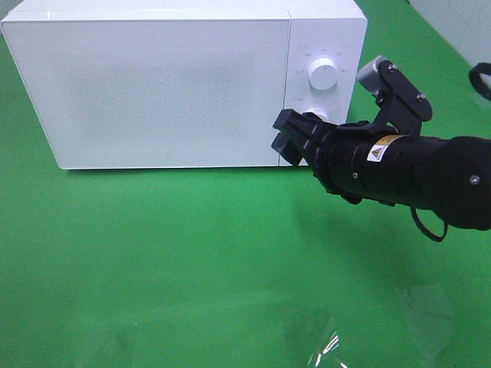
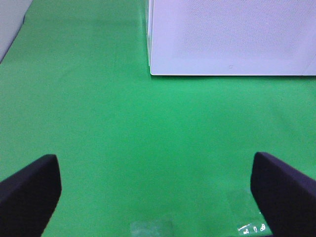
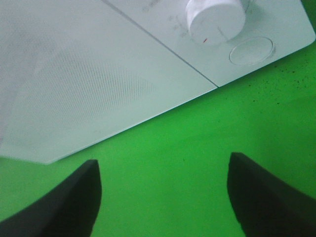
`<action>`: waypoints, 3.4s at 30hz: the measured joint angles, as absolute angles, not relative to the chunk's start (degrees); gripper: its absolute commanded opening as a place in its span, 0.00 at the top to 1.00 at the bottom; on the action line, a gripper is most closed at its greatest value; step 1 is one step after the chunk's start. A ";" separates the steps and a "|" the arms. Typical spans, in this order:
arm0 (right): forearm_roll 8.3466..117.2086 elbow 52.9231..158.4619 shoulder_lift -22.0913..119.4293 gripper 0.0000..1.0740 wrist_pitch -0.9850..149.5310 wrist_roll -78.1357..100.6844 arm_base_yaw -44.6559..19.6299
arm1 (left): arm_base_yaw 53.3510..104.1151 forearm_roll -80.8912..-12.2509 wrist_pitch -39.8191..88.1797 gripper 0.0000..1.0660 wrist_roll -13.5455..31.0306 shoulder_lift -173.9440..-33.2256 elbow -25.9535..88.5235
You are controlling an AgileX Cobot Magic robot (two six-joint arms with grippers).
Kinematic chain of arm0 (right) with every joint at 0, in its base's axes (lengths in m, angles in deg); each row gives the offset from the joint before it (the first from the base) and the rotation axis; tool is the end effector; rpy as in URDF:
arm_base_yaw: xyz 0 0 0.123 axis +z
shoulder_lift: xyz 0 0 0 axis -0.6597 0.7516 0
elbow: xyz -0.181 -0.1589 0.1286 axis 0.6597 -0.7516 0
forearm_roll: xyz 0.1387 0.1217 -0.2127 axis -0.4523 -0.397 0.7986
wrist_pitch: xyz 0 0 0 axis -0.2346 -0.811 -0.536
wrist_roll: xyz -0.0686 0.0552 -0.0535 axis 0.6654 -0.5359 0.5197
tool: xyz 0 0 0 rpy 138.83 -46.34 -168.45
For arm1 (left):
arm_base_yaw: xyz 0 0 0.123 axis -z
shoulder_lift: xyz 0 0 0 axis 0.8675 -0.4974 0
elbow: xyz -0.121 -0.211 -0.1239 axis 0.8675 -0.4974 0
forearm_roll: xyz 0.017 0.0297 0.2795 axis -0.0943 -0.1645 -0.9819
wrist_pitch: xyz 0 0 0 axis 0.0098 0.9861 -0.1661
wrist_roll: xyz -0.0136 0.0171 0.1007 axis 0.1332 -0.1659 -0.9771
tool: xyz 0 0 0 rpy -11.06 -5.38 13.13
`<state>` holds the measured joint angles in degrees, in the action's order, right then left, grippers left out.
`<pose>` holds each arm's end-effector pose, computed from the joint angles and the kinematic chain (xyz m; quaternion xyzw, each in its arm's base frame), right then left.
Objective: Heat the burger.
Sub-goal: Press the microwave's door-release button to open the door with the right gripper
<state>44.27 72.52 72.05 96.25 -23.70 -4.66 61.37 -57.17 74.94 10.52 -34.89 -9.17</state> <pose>0.2686 0.1820 0.1320 0.1156 0.8497 0.2982 0.4192 0.0402 -0.0072 0.2911 0.0259 0.8511 -0.0313 0.5234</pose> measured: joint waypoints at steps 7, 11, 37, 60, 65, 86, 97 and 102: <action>55.33 72.58 66.09 0.35 84.50 -19.75 -4.66 | 61.37 -57.17 74.94 0.09 10.52 -34.89 -9.17; 61.35 73.49 62.42 0.35 77.80 -19.24 -4.66 | 61.37 -57.17 74.94 0.09 10.52 -34.89 -9.17; 70.05 78.53 27.01 0.35 24.11 -6.80 -4.66 | 61.37 -57.17 74.94 0.09 10.52 -34.89 -9.17; 64.67 67.82 -13.96 0.35 20.67 -1.30 -32.57 | 61.37 -57.17 74.94 0.09 10.52 -34.89 -9.17; 64.67 67.82 -17.39 0.35 19.70 -1.24 -34.17 | 61.37 -57.17 74.94 0.09 10.52 -34.89 -9.17; 64.67 66.16 -20.20 0.36 15.52 -1.02 -34.57 | 61.37 -57.17 74.94 0.09 10.52 -34.89 -9.17; 62.95 68.68 -19.97 0.36 22.11 -0.96 -34.69 | 61.37 -57.17 74.94 0.09 10.52 -34.89 -9.17; 62.95 68.74 -14.87 0.36 26.80 -0.96 -34.80 | 61.37 -57.17 74.94 0.09 10.52 -34.89 -9.17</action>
